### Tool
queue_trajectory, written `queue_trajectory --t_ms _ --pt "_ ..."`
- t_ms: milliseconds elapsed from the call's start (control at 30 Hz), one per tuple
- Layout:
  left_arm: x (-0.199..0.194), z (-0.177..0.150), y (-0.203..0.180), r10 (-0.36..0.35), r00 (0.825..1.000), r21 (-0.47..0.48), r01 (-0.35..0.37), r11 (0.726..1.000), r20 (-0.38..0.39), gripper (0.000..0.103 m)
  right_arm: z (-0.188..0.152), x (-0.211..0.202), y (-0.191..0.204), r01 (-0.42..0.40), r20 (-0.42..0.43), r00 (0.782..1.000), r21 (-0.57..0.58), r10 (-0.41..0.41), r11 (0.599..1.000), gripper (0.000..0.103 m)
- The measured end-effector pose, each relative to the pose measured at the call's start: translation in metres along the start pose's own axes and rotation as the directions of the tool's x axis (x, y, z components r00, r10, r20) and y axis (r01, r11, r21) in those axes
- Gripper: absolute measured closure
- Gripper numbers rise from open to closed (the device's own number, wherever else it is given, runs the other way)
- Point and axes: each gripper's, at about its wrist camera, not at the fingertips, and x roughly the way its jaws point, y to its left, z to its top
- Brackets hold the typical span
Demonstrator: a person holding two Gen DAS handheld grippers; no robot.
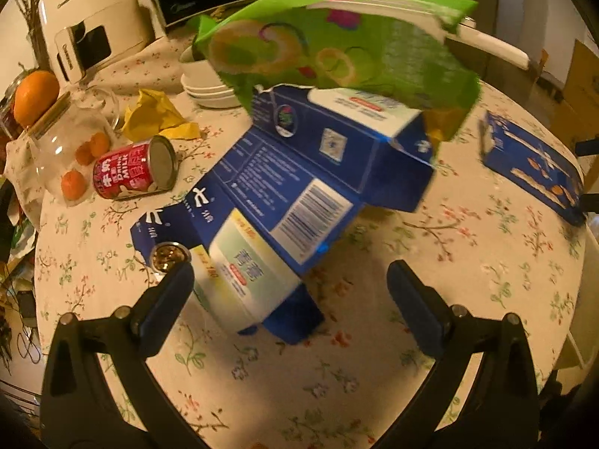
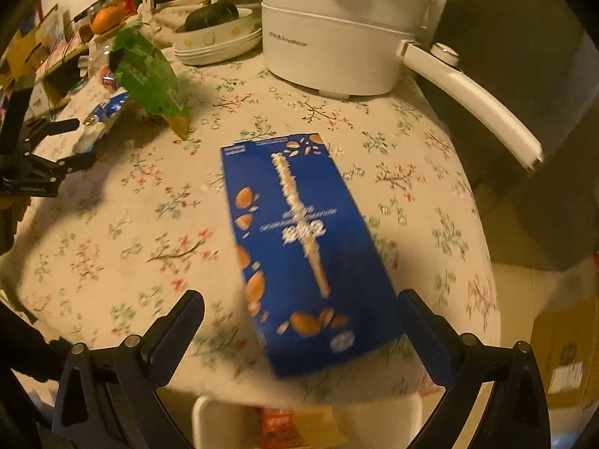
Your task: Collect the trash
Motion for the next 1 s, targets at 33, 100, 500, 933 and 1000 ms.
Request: queue_trajectory --t_ms 33,100,500,933,1000 --pt "0.003 0.001 0.002 -0.001 1.0 -0.008 0.001 1.0 -0.003 0.001 0.002 0.005 -0.003 -0.009 -0.006 1.0 -0.002 0.009 1.0 0.0" --pt "0.007 0.002 0.006 0.006 1.0 -0.021 -0.006 1.0 -0.008 0.001 0.005 0.012 -0.008 -0.035 -0.015 0.999 0.0 0.035 0.999 0.0" --pt "0.028 0.004 0.013 0.013 0.999 -0.044 -0.014 0.999 -0.031 0.018 0.006 0.052 -0.012 -0.079 -0.06 0.995 0.022 0.081 0.997 0.0" --pt "0.016 0.009 -0.002 0.004 1.0 -0.02 -0.004 1.0 -0.019 0.086 -0.005 0.041 -0.004 -0.062 -0.046 0.997 0.088 0.066 0.994 0.004" --pt "0.01 0.009 -0.001 0.0 1.0 -0.039 0.0 0.999 -0.01 0.088 -0.01 0.036 0.0 -0.063 -0.051 0.996 0.091 0.068 0.994 0.004"
